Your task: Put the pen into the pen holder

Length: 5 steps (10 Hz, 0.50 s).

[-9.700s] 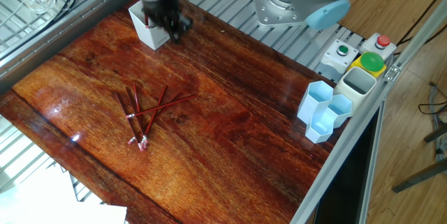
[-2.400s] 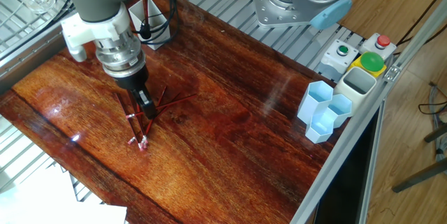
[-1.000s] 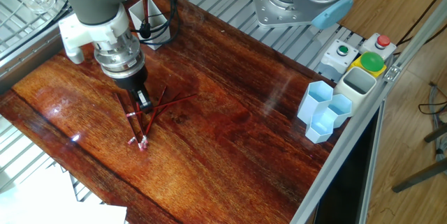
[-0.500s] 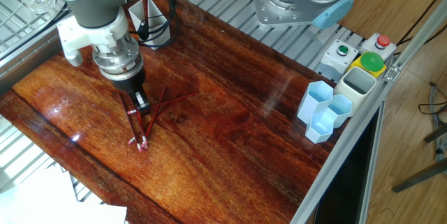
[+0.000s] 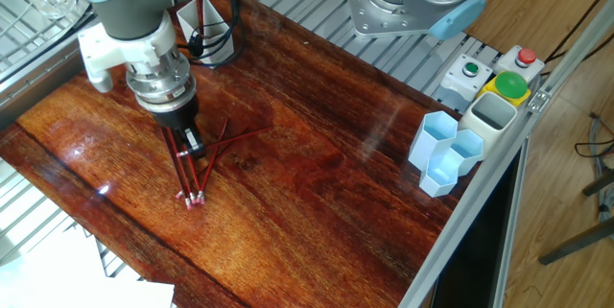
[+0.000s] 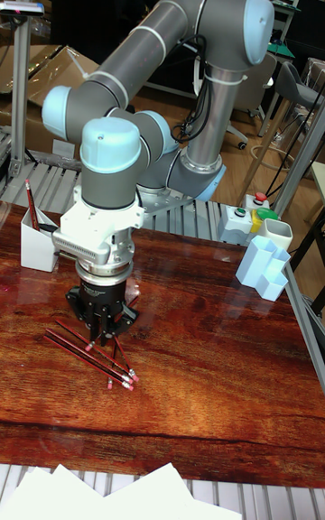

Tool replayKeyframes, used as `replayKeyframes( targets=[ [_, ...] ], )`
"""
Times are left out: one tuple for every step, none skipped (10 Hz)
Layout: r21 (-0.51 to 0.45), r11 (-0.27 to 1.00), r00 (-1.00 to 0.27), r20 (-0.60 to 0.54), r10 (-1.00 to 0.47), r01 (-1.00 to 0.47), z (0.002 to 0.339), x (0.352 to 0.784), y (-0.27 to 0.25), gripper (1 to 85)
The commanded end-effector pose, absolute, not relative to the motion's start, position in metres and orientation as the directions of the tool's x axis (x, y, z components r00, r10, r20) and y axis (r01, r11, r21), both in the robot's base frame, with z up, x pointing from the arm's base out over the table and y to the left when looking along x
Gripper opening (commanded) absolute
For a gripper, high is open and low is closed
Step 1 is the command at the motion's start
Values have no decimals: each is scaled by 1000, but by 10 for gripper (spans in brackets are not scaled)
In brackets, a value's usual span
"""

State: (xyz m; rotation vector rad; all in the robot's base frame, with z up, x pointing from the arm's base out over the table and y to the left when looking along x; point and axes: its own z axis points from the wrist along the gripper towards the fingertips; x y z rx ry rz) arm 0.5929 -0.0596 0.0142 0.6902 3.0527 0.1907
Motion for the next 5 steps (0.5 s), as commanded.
replayKeyframes(
  targets=[
    [125,868,-876,43,480,481,17,593,-57,63],
    [119,856,-864,45,501,503,23,596,-57,10],
    [111,861,-868,77,490,496,34,591,-55,10],
    [100,869,-874,88,477,484,46,589,-56,10],
    [68,888,-890,73,450,454,55,590,-64,10]
  ],
)
